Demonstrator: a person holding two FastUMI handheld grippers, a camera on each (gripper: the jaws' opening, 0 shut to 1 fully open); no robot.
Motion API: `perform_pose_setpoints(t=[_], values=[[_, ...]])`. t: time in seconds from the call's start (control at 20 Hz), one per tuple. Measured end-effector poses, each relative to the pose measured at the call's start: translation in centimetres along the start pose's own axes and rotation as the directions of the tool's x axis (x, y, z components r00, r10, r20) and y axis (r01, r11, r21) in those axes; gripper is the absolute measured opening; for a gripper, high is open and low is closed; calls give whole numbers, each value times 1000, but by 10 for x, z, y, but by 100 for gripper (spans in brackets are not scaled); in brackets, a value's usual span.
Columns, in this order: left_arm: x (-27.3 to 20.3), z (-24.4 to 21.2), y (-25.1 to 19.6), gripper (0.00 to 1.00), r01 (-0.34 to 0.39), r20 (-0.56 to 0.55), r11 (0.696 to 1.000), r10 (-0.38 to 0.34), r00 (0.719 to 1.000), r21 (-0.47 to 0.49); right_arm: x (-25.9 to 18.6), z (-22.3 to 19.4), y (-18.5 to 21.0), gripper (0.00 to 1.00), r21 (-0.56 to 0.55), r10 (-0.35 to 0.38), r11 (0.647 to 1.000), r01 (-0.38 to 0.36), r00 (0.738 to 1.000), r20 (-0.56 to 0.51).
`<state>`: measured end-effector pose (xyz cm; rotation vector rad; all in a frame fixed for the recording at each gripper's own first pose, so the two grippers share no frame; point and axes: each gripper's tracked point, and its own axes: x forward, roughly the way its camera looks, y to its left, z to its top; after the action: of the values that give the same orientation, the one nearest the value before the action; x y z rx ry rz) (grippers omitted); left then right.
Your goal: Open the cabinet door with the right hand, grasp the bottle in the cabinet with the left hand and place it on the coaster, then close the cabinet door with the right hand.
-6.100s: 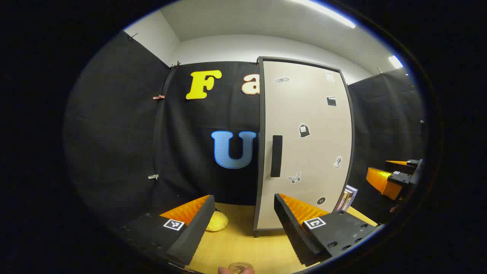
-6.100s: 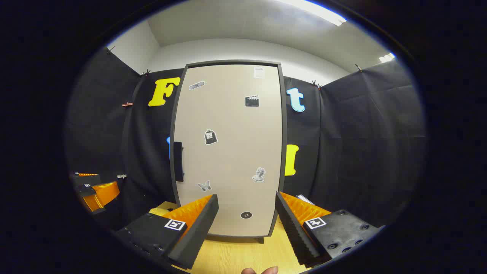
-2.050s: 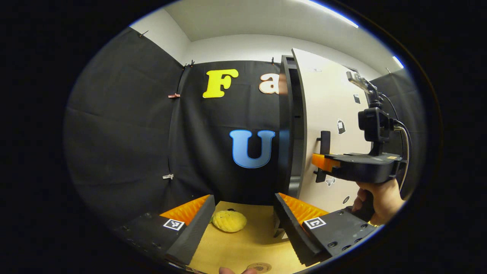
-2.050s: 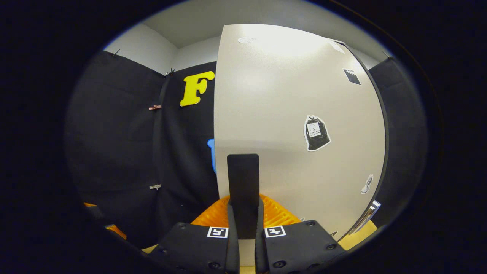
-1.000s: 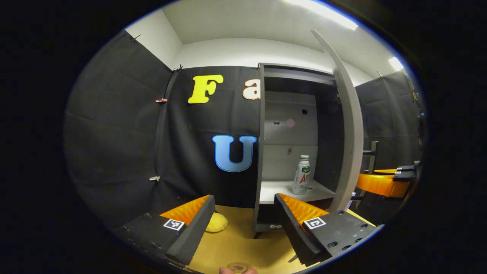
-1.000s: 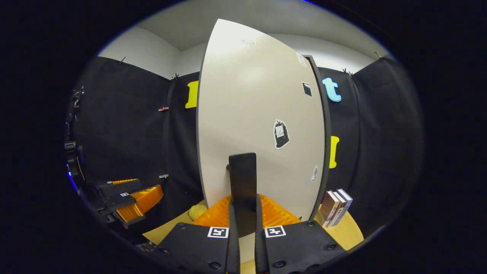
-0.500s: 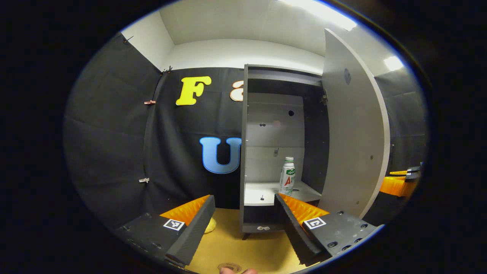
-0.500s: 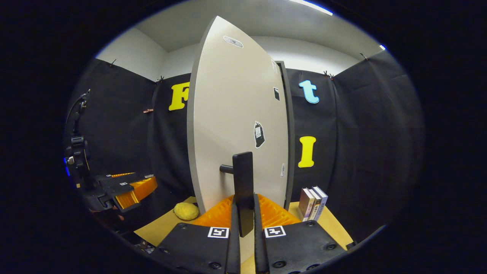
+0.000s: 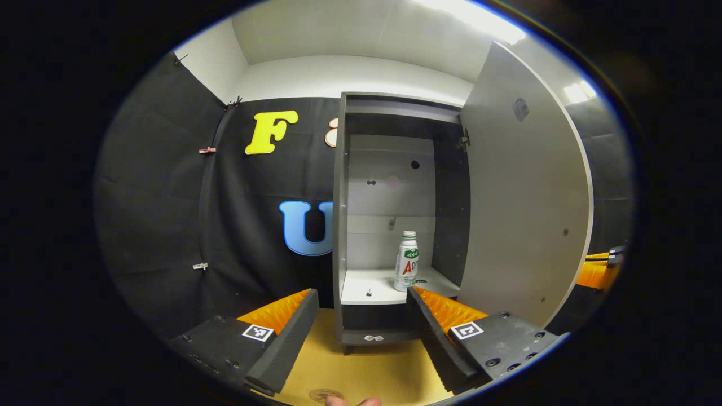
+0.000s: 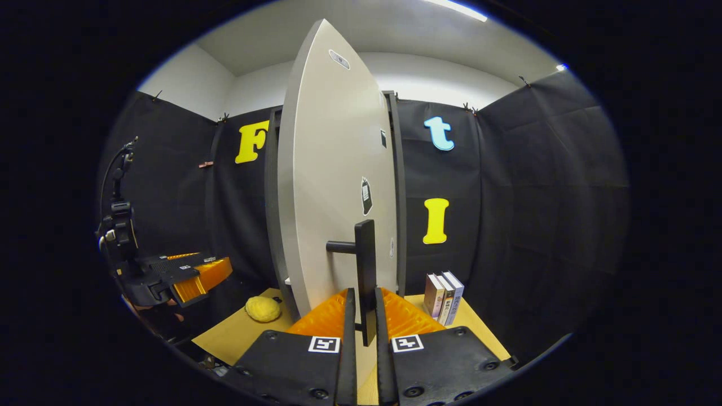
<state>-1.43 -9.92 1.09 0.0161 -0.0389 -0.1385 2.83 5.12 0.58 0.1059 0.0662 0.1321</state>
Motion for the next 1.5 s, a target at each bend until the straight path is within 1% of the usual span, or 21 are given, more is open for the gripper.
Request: perform_pose_setpoints(t=[0.2,0.3,0.45,0.5,0.7,0.75,0.85,1.0,1.15,1.25,1.4,1.45,1.5], values=[[6,0,-14,98,23,1,1000,-23,1000,10,-2,0,-9,18,36,-26,999,27,999,-19],[11,-1,-22,98,34,-1,999,-34,999,6,-4,0,-16,17,34,-44,998,45,999,-23],[18,0,-32,98,48,-3,999,-48,999,8,-7,2,-27,13,30,-73,997,74,997,-22],[20,1,-36,99,54,-2,999,-54,999,9,-8,2,-30,13,35,-82,996,82,996,-23],[30,1,-49,98,78,-5,997,-78,997,14,-12,3,-45,13,45,-124,991,125,992,-29],[33,1,-53,98,85,-6,996,-85,996,15,-12,4,-46,13,51,-128,990,129,991,-28],[40,0,-60,99,100,-9,995,-100,995,17,-11,3,-40,13,64,-113,991,115,993,-31],[51,0,-75,98,119,-9,993,-119,993,22,-11,4,-44,13,51,-116,992,118,993,-27],[72,1,-87,98,143,-2,989,-143,990,27,-16,4,-41,13,70,-117,990,119,992,-35],[92,3,-97,99,160,7,987,-160,987,34,-19,7,-35,13,104,-98,989,101,995,-36],[133,0,-110,98,176,13,984,-177,984,18,-25,13,-28,13,116,-92,989,94,996,-15],[149,-1,-112,98,175,11,984,-175,984,17,-26,13,-30,13,115,-108,987,108,994,-11],[164,-1,-114,99,169,13,985,-170,985,22,-30,13,-27,24,125,-99,987,100,995,-16]])
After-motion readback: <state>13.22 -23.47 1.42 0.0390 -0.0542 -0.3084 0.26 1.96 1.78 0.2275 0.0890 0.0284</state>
